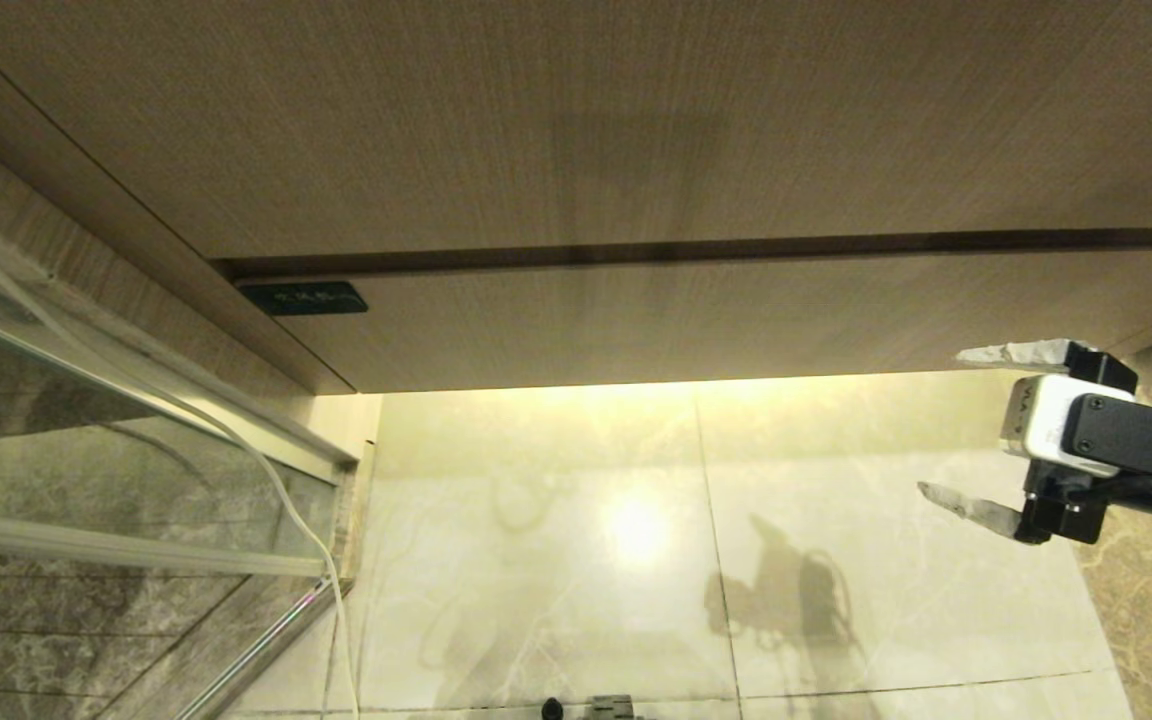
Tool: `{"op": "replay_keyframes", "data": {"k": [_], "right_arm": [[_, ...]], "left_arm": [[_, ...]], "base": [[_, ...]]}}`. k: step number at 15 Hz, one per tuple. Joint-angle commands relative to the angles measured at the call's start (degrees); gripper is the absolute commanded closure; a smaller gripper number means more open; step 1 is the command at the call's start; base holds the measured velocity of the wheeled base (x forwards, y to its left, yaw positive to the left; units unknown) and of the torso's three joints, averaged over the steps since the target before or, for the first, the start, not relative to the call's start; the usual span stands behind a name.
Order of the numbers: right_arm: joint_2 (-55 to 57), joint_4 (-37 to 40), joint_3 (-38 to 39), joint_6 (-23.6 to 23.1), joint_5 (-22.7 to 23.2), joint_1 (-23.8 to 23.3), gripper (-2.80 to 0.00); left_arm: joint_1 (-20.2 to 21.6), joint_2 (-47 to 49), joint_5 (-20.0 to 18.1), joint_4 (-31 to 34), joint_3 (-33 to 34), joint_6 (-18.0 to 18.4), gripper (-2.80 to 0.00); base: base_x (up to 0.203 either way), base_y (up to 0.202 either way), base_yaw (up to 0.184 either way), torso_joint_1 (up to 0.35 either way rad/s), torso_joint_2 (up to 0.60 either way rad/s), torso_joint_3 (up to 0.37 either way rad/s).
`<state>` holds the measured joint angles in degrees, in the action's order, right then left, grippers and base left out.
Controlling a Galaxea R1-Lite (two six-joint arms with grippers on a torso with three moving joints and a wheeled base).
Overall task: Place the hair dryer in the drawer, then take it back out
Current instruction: Pull open the drawer
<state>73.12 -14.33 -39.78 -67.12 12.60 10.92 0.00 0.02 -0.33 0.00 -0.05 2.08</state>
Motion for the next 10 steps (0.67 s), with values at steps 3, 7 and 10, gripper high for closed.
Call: {"op": "replay_keyframes", "data": {"k": [3,7,10], "right_arm": [[-10.7,4.4,2.3,1.8,-0.7,-0.2,-2.8],[-13.5,7.7,1.7,2.1,-0.8,-2.7,-2.8],[-13.4,8.4,1.5,3.3,-0.2,-2.4,-2.8]], "left_arm": [[0.0,0.0,0.0,0.0,0.0,0.0,0.0],[0.0,0.0,0.0,0.0,0.0,0.0,0.0],[0.0,0.0,0.0,0.0,0.0,0.0,0.0]], "base": [[0.0,0.0,0.0,0.0,0.0,0.0],[0.0,0.0,0.0,0.0,0.0,0.0],[0.0,0.0,0.0,0.0,0.0,0.0]]}}
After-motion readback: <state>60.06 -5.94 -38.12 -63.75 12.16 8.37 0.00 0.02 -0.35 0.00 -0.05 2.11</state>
